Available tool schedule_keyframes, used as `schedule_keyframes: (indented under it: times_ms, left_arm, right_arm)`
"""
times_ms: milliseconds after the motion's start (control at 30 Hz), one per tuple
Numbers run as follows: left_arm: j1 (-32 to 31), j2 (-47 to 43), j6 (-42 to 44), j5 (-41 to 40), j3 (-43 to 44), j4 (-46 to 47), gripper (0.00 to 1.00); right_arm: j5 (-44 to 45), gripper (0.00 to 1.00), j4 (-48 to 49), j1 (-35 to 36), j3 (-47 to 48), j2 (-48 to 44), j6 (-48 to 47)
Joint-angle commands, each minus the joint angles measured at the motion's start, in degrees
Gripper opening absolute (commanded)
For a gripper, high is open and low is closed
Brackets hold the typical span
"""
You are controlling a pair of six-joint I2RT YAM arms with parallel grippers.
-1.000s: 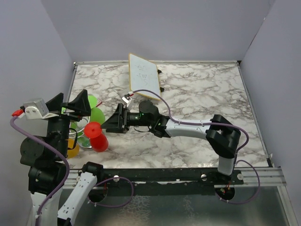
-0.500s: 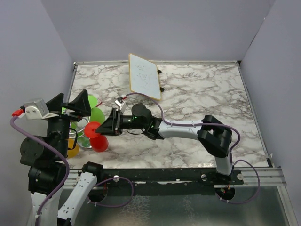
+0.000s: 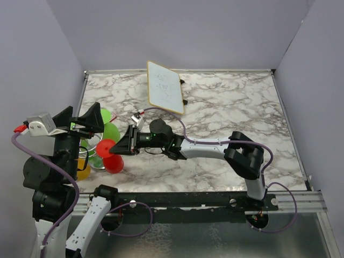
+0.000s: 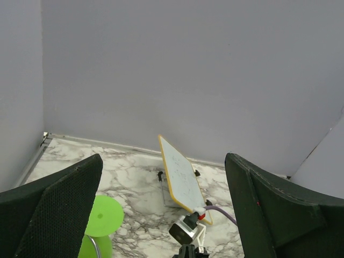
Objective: Take the wine glass off the wine glass rack
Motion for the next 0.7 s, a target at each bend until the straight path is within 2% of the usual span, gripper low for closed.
schedule_keyframes:
  times_ms: [0,667]
  left_arm:
    - [0.4,0.0,-0.7,0.8,1.0,0.1,0.99]
    - [0.4,-0.4,-1.1,0.6,0.4,0.0,0.99]
  right_arm:
    - [0.1,0.19,1.4,0.6,1.2,-0.1,0.7]
    - [-1.9,0.08,1.0,0.7,-0.8,-3.0,2.8]
